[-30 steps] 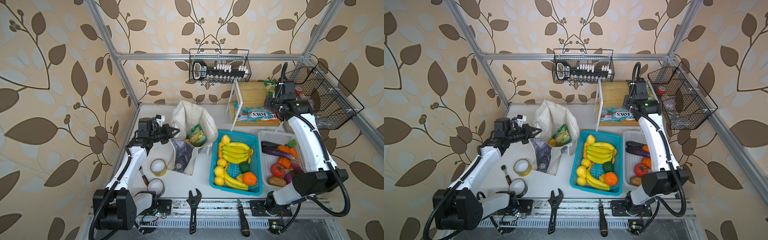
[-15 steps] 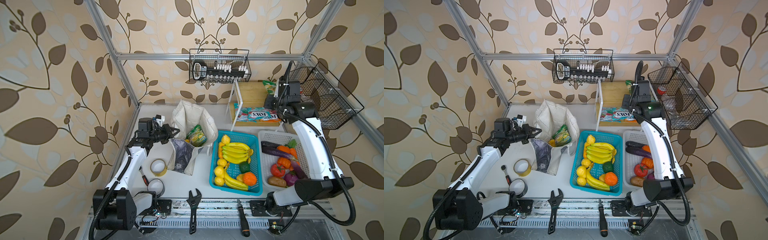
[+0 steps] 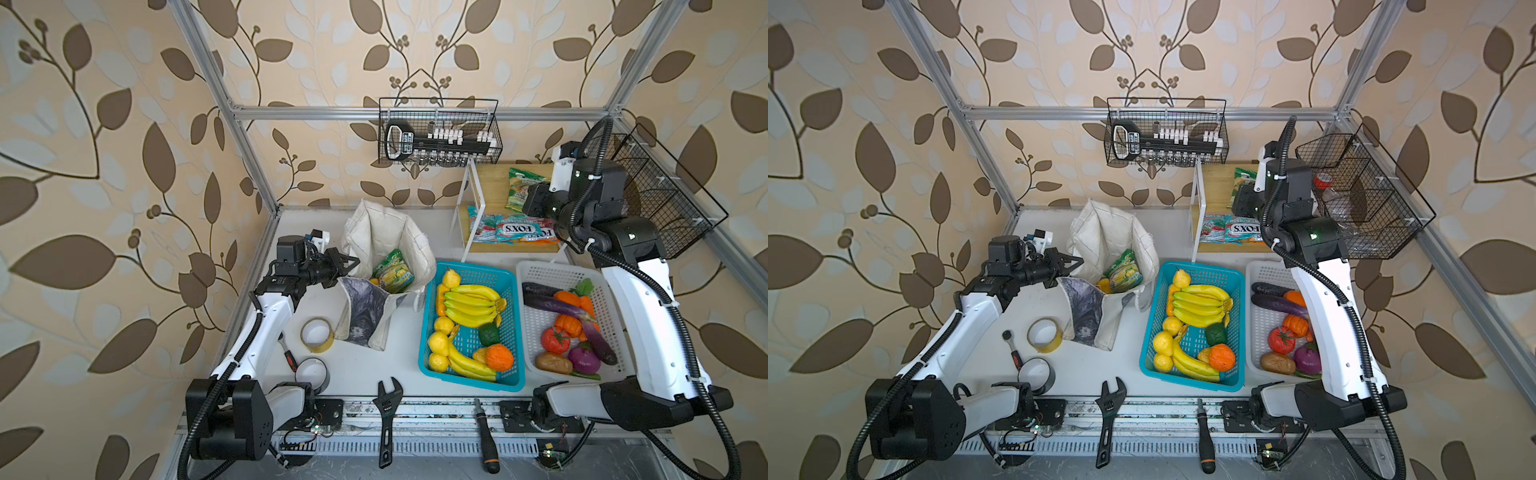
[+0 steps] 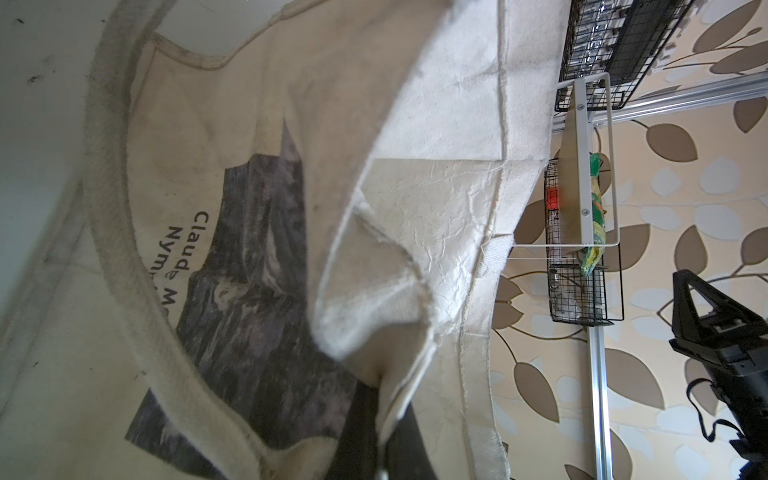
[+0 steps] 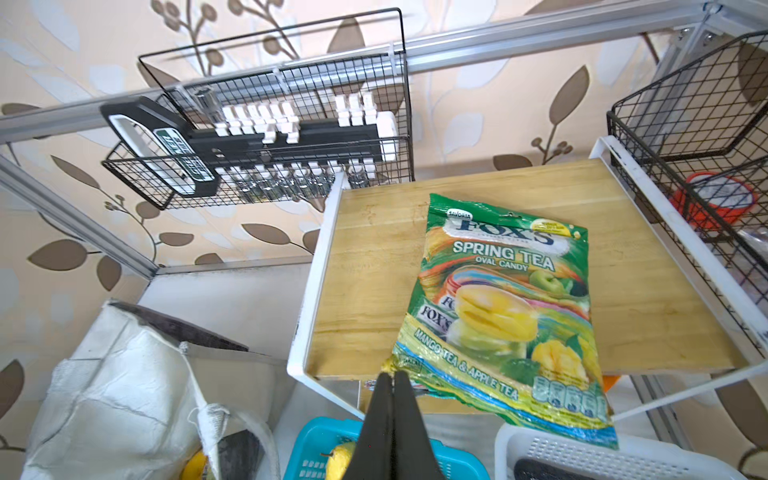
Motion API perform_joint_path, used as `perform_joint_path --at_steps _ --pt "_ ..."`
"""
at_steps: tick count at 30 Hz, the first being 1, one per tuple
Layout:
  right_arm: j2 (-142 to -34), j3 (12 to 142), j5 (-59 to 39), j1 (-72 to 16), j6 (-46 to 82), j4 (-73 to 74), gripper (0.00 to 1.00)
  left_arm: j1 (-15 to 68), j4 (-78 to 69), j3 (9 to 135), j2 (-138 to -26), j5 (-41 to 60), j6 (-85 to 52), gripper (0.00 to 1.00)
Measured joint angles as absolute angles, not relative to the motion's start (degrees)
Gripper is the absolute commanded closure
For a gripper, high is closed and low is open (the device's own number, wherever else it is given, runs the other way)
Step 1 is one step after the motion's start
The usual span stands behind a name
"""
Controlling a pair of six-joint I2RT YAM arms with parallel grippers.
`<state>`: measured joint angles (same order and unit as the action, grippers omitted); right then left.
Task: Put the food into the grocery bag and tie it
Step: 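Lower the right gripper onto the second green Spring Tea candy bag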
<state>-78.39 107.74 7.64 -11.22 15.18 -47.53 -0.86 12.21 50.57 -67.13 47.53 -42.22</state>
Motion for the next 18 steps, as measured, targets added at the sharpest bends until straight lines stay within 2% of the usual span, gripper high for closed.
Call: perform_joint_path --at_steps 2,4,5,7,11,18 --pt "-79.02 107.74 5.65 -10.11 15.14 -47.37 1.00 -0.86 12.21 50.57 -67.13 47.53 -42.22 1.00" --pt "-80.25 107.74 5.67 -9.26 15.07 -47.55 0.74 -0.86 12.19 50.57 -67.13 47.53 -42.28 1.00" --pt "-81.06 107.74 6.35 -9.10 15.11 -47.92 0.69 -0.86 12.16 50.54 -67.13 47.53 -42.35 1.00" --pt "-82.63 107.74 8.75 -9.76 14.48 -49.21 0.54 -0.86 12.16 50.52 -67.13 47.53 -42.39 1.00" --pt "-82.87 106.32 11.25 -10.28 13.76 -50.59 0.39 -0.86 12.14 50.43 -67.13 47.53 -42.41 1.00" --pt "-73.80 97.06 6.48 1.23 15.70 -48.75 0.14 -0.86 11.77 50.26 -67.11 47.55 -42.48 1.00"
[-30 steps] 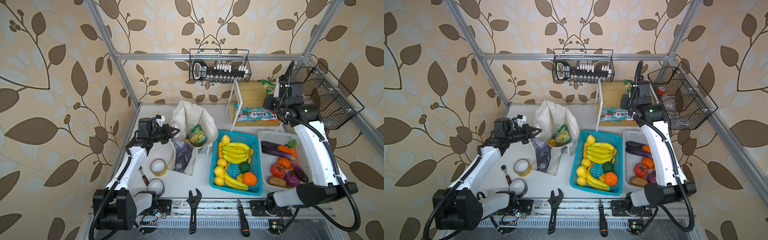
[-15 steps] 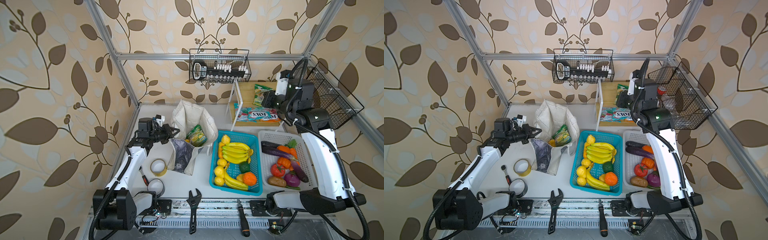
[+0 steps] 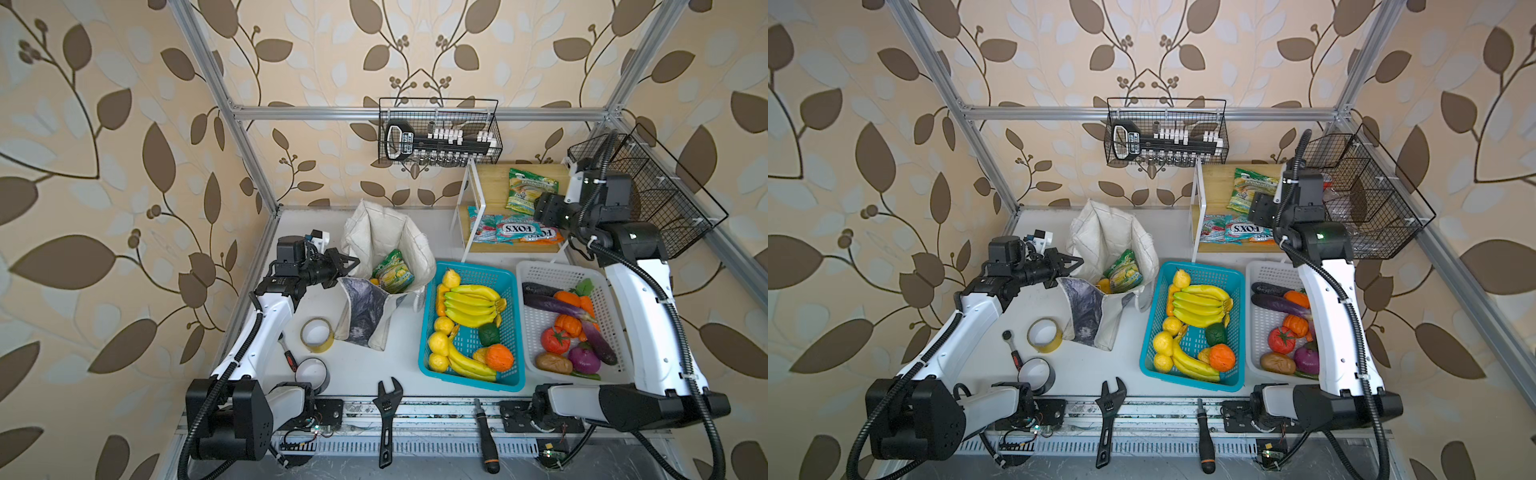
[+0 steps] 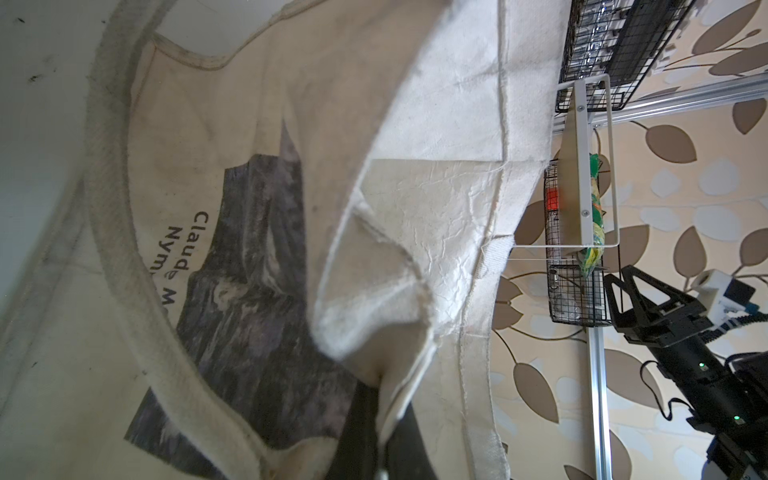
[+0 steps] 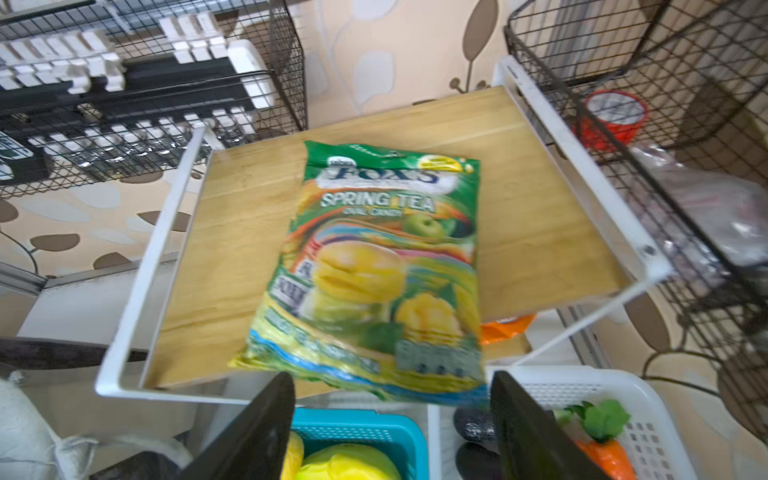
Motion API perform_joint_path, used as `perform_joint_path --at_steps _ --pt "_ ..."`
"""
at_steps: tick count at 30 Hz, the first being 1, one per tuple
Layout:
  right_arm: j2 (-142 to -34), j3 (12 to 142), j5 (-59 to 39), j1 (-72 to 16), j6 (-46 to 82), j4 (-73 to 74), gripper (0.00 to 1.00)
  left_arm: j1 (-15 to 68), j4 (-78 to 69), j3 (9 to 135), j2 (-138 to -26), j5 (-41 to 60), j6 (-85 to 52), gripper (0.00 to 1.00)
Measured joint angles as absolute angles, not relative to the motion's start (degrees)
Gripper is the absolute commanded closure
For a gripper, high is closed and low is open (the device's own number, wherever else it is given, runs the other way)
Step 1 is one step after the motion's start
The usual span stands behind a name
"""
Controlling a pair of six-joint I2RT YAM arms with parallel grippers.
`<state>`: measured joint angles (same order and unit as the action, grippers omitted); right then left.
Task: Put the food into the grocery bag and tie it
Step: 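Lower the right gripper onto the second green Spring Tea candy bag, then close the right gripper on the candy bag's edge and lift it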
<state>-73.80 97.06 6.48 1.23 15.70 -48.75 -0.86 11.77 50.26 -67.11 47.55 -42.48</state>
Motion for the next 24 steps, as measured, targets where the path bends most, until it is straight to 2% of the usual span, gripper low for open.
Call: perform_joint_path --at_steps 3,11,20,22,24 --pt "-69.82 91.94 0.03 6.33 17.30 -45.54 0.17 -0.86 11.75 50.26 -67.11 47.55 -42.59 1.00" --pt "-69.10 81.43 -15.42 14.26 23.31 -35.48 0.35 -0.86 11.75 50.24 -67.11 47.57 -42.61 1.00" --pt "-70.26 79.37 -23.20 15.79 27.33 -26.89 0.53 -0.86 11.75 50.24 -67.11 47.57 -42.61 1.00" --pt "-70.26 79.37 -23.53 15.84 27.51 -25.89 0.58 -0.86 11.75 50.24 -67.11 47.57 -42.61 1.00" --pt "-70.35 79.37 -24.08 15.90 27.64 -25.10 0.69 -0.86 11.75 50.24 -67.11 47.57 -42.61 1.00"
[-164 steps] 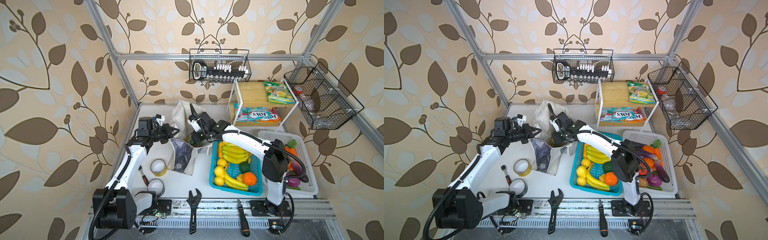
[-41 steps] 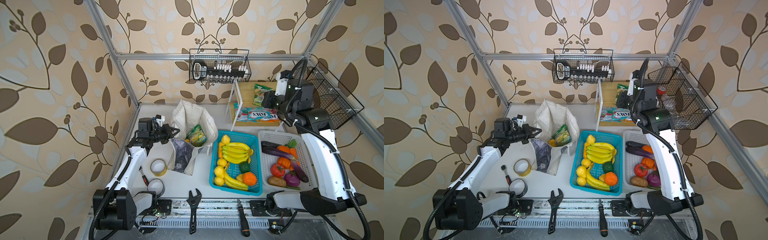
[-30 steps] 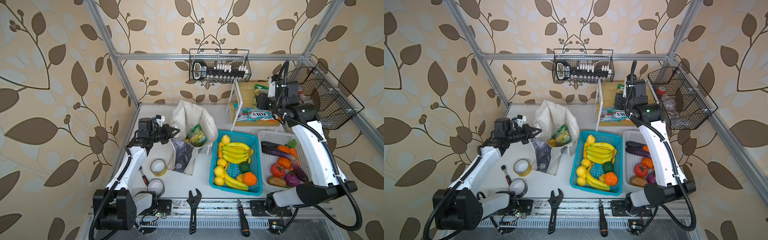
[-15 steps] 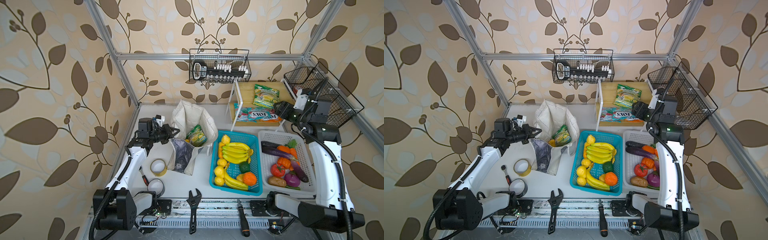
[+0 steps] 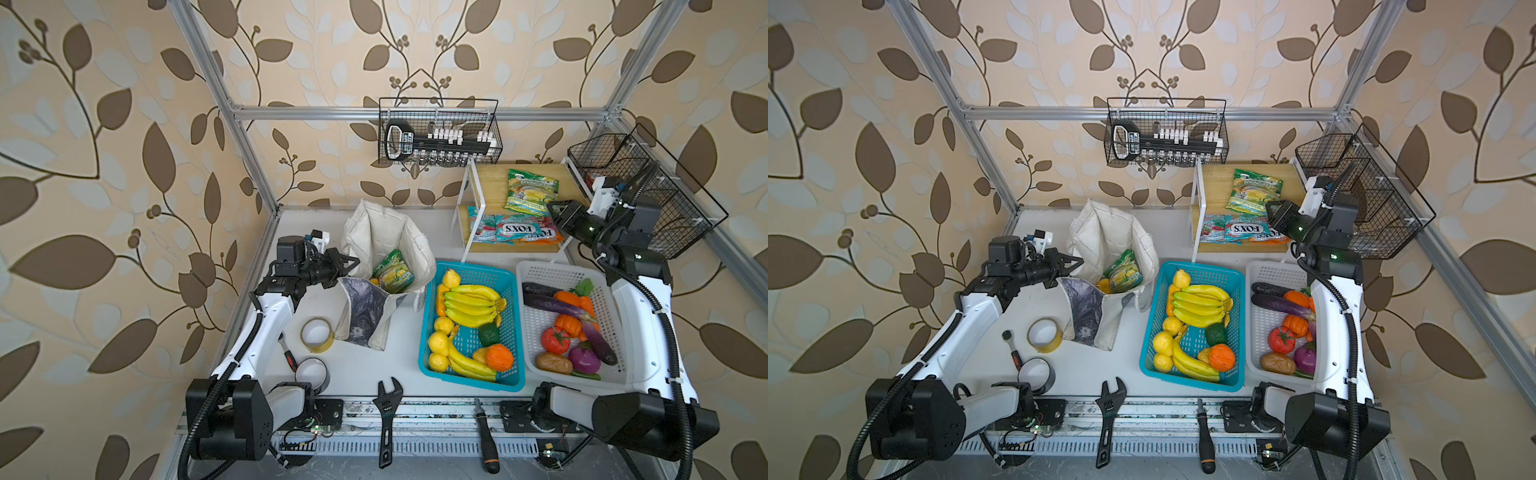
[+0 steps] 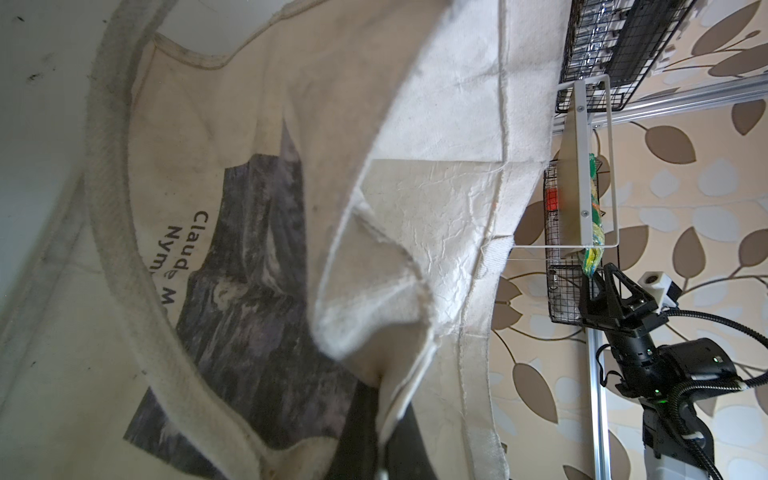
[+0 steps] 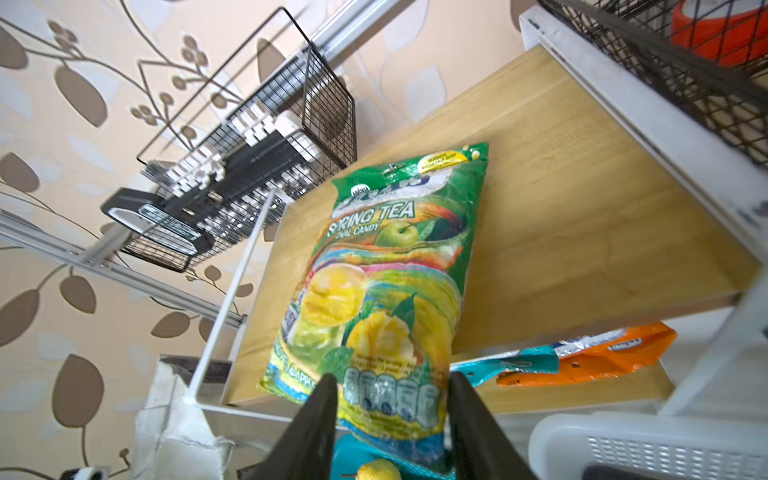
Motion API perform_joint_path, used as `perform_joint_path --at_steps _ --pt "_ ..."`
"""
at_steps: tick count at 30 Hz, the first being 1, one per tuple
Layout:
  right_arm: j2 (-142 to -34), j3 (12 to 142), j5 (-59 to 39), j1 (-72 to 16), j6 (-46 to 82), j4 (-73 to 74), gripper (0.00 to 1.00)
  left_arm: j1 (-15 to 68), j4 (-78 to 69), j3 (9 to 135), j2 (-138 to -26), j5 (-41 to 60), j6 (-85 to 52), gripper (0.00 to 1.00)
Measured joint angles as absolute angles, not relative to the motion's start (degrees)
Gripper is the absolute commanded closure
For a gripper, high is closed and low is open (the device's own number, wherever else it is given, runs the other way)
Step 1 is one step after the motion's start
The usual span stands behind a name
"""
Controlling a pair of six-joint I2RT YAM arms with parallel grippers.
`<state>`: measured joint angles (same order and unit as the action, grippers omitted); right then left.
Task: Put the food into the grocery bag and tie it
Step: 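Close the right gripper on the candy bag's edge and lift it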
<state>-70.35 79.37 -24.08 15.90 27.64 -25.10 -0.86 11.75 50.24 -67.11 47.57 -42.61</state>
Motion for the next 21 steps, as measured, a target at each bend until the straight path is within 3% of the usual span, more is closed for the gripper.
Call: perform_joint_path --at_steps 5,11,12,14,21 --pt "-70.96 79.20 -25.36 15.92 27.99 -24.01 1.00 -0.86 11.75 50.24 -67.11 47.57 -42.61 1.00" --pt "-70.96 79.05 -25.61 15.92 28.47 -23.77 1.00 -0.86 11.75 50.24 -67.13 47.59 -42.61 1.00" --pt "-70.96 79.05 -25.61 15.92 28.47 -23.79 0.94 -0.86 11.75 50.24 -67.13 47.59 -42.61 1.00" --pt "-70.89 78.81 -25.65 15.92 28.64 -23.62 0.71 -0.86 11.75 50.24 -67.13 47.57 -42.61 1.00" --pt "-70.35 75.26 -27.22 15.90 28.75 -21.28 0.68 -0.86 11.75 50.24 -67.13 47.57 -42.61 1.00"
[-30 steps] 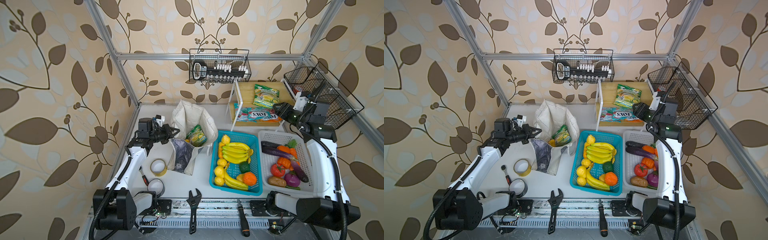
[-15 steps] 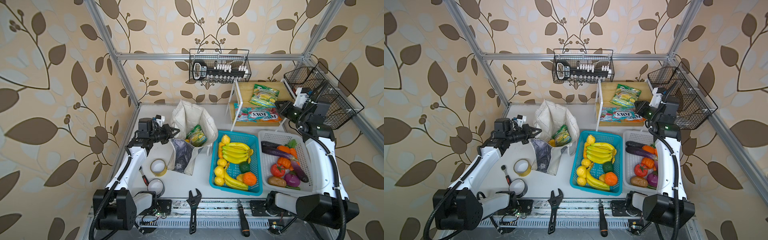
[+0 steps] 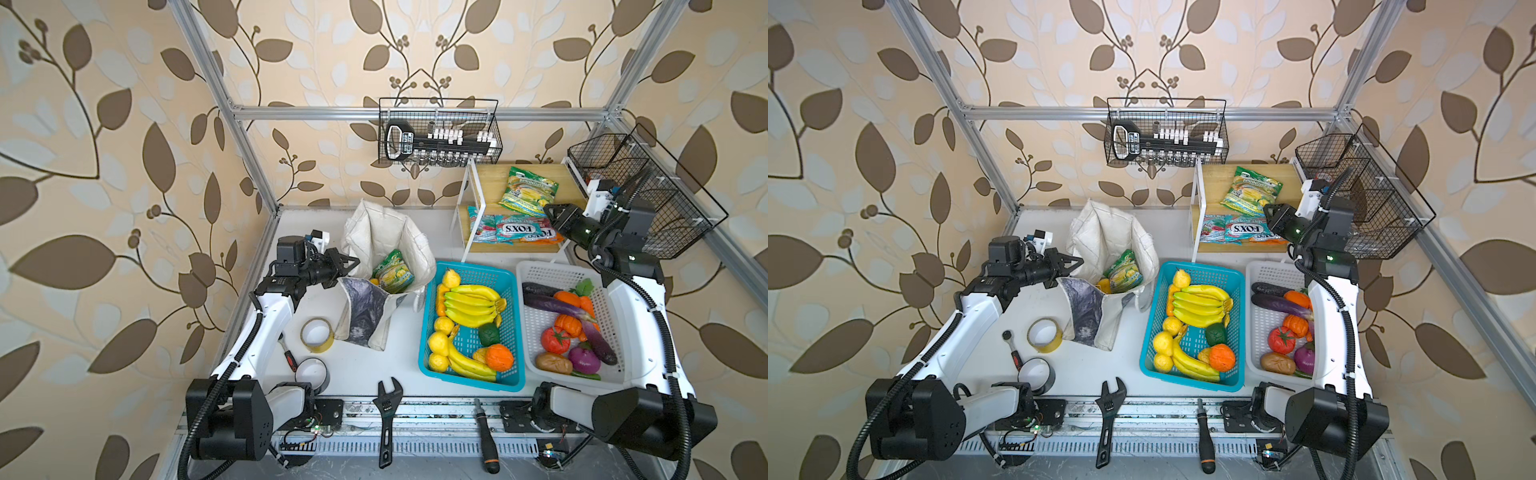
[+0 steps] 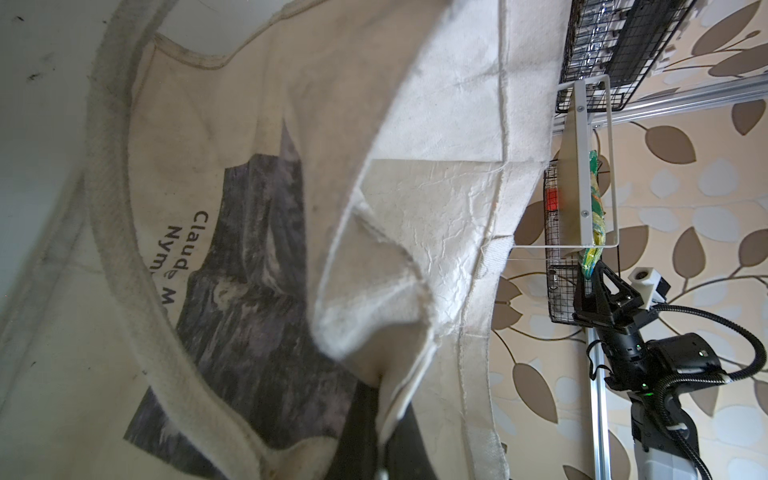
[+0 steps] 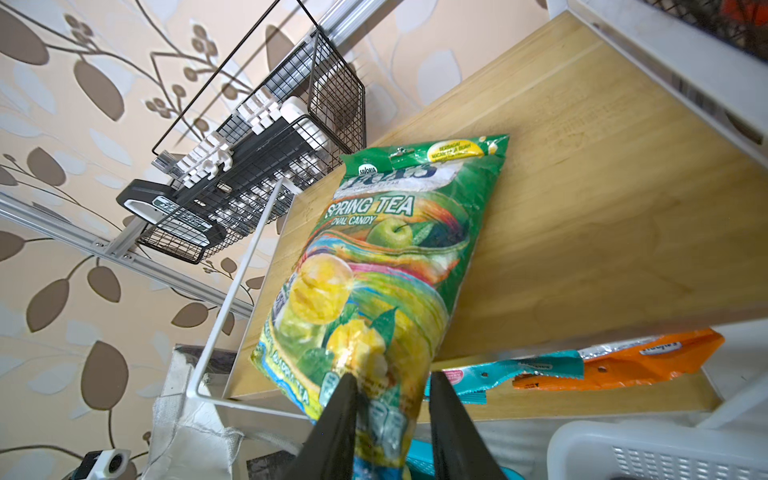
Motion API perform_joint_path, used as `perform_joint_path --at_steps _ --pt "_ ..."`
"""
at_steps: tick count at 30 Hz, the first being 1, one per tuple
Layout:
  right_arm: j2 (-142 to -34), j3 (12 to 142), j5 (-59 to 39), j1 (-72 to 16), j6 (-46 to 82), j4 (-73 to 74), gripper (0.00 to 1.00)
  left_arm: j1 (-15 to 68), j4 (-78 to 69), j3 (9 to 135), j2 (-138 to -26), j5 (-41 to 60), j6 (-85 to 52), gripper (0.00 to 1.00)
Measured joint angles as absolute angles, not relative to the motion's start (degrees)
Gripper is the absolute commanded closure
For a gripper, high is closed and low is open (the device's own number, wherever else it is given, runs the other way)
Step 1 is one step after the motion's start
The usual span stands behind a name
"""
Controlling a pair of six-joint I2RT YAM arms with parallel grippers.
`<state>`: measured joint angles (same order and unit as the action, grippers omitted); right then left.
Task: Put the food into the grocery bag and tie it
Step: 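Close the right gripper on the candy bag's edge and lift it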
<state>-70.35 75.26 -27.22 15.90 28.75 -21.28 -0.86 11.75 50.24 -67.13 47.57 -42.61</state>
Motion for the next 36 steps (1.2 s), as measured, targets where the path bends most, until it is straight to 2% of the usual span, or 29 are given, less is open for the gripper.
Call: perform_joint_path --at_steps 5,9,17,27,36 --pt "-70.04 74.11 -28.16 15.75 28.95 -19.97 0.69 -0.86 11.75 50.24 -67.13 47.57 -42.61 1.00" --pt "-70.00 73.89 -28.69 15.38 29.19 -18.79 1.00 -0.86 11.75 50.24 -67.13 47.59 -42.61 1.00" --pt "-70.00 74.41 -29.61 14.79 30.04 -18.33 1.00 -0.86 11.75 50.24 -67.20 47.59 -42.61 1.00" --pt "-69.91 81.87 -29.61 12.62 30.87 -20.95 1.00 -0.86 11.75 50.24 -67.24 47.59 -42.61 1.00" --pt "-70.54 95.70 -26.87 4.29 29.65 -27.27 1.00 -0.86 11.75 50.24 -67.24 47.59 -42.61 1.00"
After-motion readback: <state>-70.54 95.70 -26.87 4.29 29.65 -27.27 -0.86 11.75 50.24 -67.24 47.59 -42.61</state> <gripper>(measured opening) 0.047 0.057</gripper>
